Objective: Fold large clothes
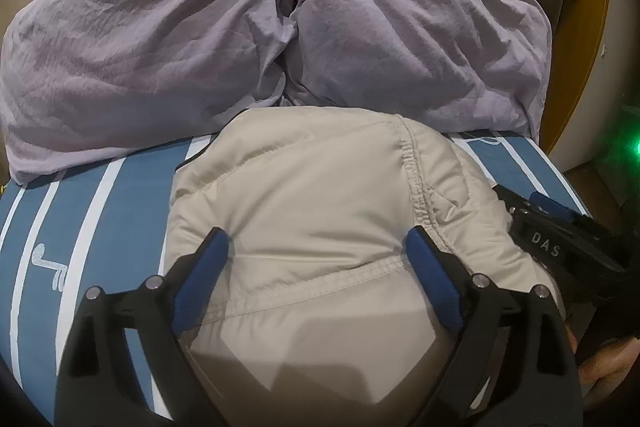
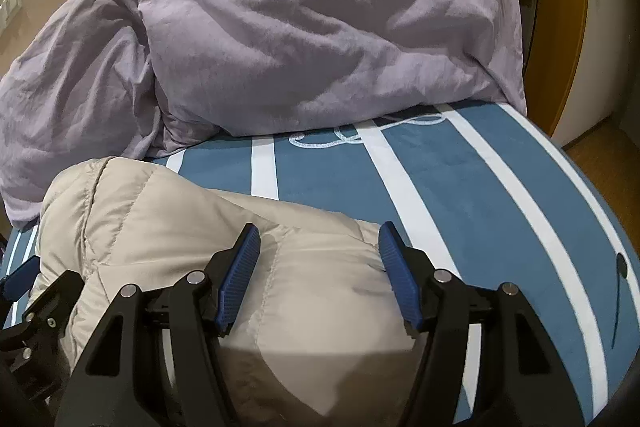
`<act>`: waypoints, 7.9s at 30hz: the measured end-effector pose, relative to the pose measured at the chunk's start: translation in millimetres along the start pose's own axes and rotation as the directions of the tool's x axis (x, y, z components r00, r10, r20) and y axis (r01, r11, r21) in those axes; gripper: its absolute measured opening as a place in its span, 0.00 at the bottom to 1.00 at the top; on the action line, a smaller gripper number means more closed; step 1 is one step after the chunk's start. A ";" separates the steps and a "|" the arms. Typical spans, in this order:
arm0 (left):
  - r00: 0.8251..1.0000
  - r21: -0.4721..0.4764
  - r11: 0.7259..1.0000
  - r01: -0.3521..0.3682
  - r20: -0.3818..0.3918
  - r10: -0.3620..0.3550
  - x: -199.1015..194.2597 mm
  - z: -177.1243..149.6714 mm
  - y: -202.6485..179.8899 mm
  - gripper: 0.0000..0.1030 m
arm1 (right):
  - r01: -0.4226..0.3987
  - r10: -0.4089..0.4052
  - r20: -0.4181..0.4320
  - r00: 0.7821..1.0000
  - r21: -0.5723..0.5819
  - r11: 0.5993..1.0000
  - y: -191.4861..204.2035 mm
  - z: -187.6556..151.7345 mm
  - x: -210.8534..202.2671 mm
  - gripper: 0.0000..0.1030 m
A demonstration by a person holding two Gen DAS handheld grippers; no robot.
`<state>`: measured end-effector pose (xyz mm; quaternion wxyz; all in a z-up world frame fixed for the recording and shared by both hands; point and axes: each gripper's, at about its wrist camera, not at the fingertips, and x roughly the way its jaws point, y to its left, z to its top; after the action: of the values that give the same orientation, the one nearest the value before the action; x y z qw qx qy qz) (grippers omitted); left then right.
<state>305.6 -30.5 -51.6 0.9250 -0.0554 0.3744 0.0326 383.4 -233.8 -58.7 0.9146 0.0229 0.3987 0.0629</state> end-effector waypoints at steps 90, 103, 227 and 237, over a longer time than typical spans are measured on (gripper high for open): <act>0.996 -0.126 0.992 -0.018 -0.084 0.008 -18.5 8.0 36.7 0.98 | -0.017 0.026 -0.122 0.992 0.073 0.997 -34.1 -3.6 5.6 0.89; 0.985 -0.267 0.964 0.016 -0.160 -0.061 -51.0 -21.8 77.9 0.98 | -0.231 0.280 -0.211 0.937 0.231 0.945 -85.8 -8.8 -31.9 0.90; 0.995 -0.143 0.986 -0.087 -0.058 0.080 -65.2 6.8 121.3 0.91 | -0.211 0.185 -0.176 0.967 -0.139 0.968 58.9 -4.3 -44.1 0.99; 0.994 -0.184 0.981 -0.063 -0.100 0.045 -130.0 -52.1 121.6 0.91 | -0.272 0.233 -0.248 0.940 -0.135 0.953 57.5 -61.0 -105.5 0.99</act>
<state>164.1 81.1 -7.8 0.8957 -0.1332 0.4147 0.0898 262.1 -191.3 -18.4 0.8453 -0.0103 0.4887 0.2156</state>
